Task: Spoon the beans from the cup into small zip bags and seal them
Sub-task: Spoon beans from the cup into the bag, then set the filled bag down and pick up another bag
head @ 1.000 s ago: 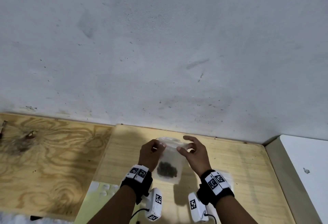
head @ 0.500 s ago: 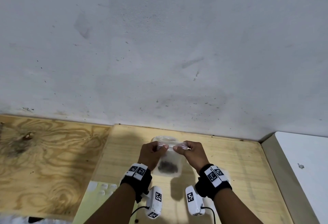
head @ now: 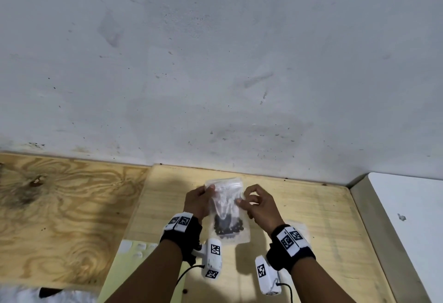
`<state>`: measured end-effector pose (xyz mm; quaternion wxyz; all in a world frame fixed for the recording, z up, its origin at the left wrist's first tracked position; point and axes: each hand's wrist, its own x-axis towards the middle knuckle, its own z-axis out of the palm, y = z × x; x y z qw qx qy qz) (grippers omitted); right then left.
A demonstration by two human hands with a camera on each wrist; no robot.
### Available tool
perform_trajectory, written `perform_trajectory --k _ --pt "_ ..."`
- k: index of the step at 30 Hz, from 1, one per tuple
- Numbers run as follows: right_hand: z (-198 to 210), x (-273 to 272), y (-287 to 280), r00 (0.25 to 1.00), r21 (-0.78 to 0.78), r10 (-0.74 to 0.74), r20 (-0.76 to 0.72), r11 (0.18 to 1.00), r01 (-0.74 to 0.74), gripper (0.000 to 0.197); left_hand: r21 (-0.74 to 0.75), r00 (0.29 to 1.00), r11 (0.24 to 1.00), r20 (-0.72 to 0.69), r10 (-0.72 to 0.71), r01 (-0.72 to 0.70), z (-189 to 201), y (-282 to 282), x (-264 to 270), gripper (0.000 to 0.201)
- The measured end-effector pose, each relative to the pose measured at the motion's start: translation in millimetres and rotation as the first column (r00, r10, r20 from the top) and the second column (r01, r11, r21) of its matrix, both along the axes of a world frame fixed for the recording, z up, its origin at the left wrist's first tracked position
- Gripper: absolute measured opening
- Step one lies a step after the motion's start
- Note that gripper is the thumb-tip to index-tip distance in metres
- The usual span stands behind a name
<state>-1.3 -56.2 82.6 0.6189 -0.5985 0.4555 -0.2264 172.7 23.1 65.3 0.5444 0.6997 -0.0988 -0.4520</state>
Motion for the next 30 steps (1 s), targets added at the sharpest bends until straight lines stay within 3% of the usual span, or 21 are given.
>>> perform_trajectory --k 3,6,9,12,15,17,24,27,30 --pt "-10 -4 10 0.989 -0.024 0.064 -0.135 0.997 -0.068 0.008 -0.023 1.000 1.000 -0.006 -0.022 0.022 2 8 -2 0.021" --pt "-21 -9 17 0.981 0.061 -0.024 -0.190 0.997 0.036 0.019 -0.045 0.995 0.994 -0.007 -0.099 0.099 -1 21 -8 0.052" --pt "-30 -13 27 0.964 0.152 0.061 -0.257 0.988 -0.022 0.028 0.095 0.958 0.964 0.126 -0.259 0.248 -16 39 -13 0.042" --pt "-41 -16 40 0.883 0.167 0.226 -0.410 0.971 -0.171 0.034 0.273 0.923 0.913 0.154 -0.353 0.303 -29 56 -21 0.031" --pt "-55 -19 54 0.752 0.152 0.327 -0.572 0.943 -0.295 0.046 0.359 0.896 0.865 0.141 -0.421 0.350 -42 66 -27 0.030" --pt "-62 -19 64 0.684 0.141 0.343 -0.644 0.932 -0.335 0.052 0.405 0.880 0.836 0.133 -0.455 0.371 -48 71 -31 0.028" --pt "-77 -21 87 0.592 0.060 0.285 -0.754 0.927 -0.370 0.061 0.492 0.816 0.763 0.162 -0.555 0.420 -64 72 -33 0.031" --pt "-75 -31 82 0.628 0.020 0.251 -0.736 0.936 -0.352 0.057 0.503 0.798 0.774 0.241 -0.553 0.385 -64 64 -31 0.033" --pt "-66 -50 67 0.745 -0.054 0.091 -0.661 0.984 -0.169 0.031 0.463 0.777 0.817 0.349 -0.524 0.343 -60 51 -39 0.034"
